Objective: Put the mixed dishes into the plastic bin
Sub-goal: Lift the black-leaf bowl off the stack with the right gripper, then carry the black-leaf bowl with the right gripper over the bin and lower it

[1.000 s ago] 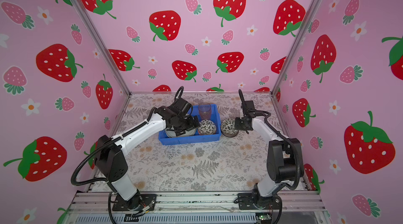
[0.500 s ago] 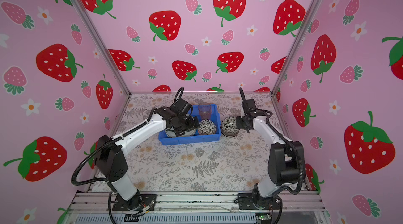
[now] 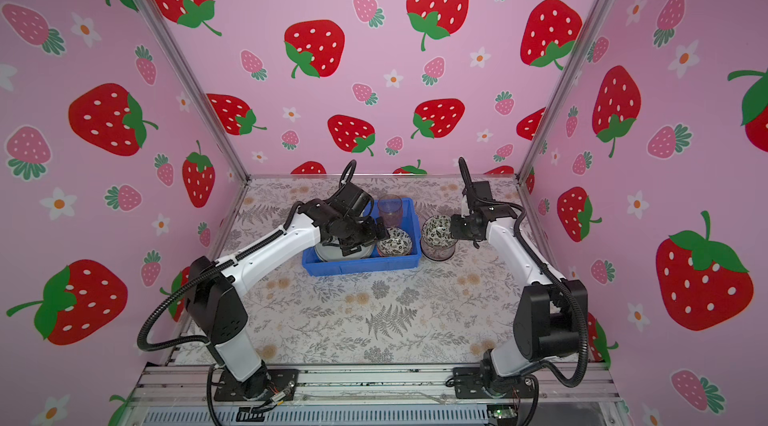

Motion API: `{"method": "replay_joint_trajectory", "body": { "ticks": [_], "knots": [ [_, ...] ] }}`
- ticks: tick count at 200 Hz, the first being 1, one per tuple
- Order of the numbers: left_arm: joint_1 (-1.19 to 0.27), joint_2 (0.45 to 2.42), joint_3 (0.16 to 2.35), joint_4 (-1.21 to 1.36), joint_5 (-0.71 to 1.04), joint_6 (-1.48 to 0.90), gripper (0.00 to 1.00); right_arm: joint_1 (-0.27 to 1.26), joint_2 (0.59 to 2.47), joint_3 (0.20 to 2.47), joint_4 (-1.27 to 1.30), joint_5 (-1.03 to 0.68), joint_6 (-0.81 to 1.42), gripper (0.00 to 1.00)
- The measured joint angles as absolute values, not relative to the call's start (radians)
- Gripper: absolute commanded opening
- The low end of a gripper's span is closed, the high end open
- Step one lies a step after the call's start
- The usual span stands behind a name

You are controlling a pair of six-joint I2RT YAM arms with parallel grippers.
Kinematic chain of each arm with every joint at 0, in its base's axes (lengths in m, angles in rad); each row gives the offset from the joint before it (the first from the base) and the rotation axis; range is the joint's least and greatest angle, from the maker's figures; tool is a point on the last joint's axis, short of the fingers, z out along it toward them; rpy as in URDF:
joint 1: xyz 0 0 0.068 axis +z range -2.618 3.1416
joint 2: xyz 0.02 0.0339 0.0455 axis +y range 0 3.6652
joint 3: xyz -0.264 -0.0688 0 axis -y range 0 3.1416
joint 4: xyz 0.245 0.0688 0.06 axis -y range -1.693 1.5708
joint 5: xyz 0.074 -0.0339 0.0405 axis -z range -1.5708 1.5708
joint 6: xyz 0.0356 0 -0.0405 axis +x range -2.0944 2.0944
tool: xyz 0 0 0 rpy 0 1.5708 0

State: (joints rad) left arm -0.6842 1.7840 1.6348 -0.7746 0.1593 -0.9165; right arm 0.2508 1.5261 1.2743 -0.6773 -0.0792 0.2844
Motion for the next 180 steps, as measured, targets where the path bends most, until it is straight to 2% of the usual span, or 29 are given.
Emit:
{"method": "replay_joint_trajectory", "body": {
  "ticks": [51,77,114,180],
  "knots": [
    [-0.717,1.868,1.760,-0.788,0.164,-0.905,1.00,0.286,1.506,1.330,-0.736,-0.128,0.271,0.00],
    [-0.728,1.902,1.808,-0.811,0.149,-0.888,0.96,0.324,1.506,1.353,-0.752,-0.153,0.271,0.00],
    [-0.731,1.910,1.839,-0.850,0.110,-0.859,0.91,0.378,1.506,1.358,-0.755,-0.179,0.279,0.00],
    [-0.731,1.910,1.850,-0.882,0.086,-0.837,0.89,0.443,1.545,1.388,-0.741,-0.197,0.306,0.00]
  ]
}}
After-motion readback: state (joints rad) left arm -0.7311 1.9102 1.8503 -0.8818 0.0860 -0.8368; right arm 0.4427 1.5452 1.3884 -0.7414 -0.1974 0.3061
